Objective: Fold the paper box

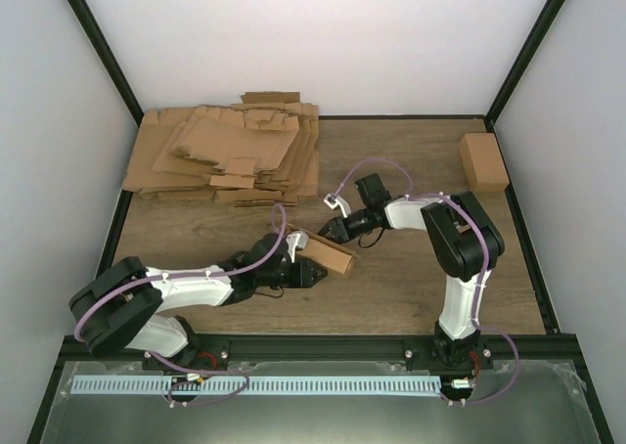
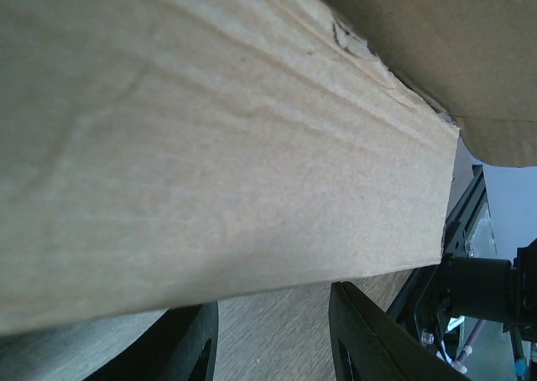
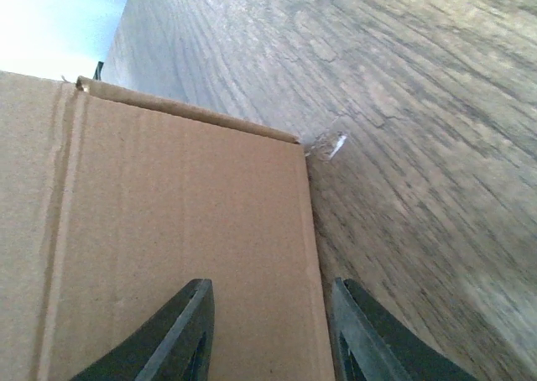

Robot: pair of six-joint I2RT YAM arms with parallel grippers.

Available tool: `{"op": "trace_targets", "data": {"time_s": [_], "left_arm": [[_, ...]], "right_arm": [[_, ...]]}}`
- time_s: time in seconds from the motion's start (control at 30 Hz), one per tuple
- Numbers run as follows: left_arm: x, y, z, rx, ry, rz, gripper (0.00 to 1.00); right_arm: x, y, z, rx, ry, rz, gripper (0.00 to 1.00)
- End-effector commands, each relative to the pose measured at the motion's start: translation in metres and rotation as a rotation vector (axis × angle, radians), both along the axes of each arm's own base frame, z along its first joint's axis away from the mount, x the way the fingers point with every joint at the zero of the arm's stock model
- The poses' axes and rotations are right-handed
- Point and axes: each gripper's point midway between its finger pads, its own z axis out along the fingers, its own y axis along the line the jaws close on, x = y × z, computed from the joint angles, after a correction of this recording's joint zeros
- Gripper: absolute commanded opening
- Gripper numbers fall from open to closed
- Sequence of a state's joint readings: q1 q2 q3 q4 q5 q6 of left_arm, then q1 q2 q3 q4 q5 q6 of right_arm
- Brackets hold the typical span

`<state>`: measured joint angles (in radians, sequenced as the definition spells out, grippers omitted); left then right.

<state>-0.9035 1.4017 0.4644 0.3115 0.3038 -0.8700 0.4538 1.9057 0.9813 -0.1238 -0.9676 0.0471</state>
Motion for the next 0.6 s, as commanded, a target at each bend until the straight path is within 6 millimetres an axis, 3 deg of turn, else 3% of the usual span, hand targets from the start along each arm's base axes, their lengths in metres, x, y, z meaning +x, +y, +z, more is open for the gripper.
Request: {"op": "trace_targets", "data": {"time_s": [0.0,0.3,0.57], "left_arm": [[0.003,-0.004,0.009,-0.025,-0.048,0.044,0.39],[0.004,0.004,0.005,-0.039,-0.049,0.129,0.40],[0.001,0.009,0.005,-0.031,-0.050,0.157,0.41]], "right_arm": [[-0.005,0.012,0.009,0.044,-0.019,0.067,0.41],[-0.012,0.019,0.012,0.062,-0.014,0.106,0.41],[0.017,0.011,0.013,-0.043,-0.089,-0.037,0.45]]}}
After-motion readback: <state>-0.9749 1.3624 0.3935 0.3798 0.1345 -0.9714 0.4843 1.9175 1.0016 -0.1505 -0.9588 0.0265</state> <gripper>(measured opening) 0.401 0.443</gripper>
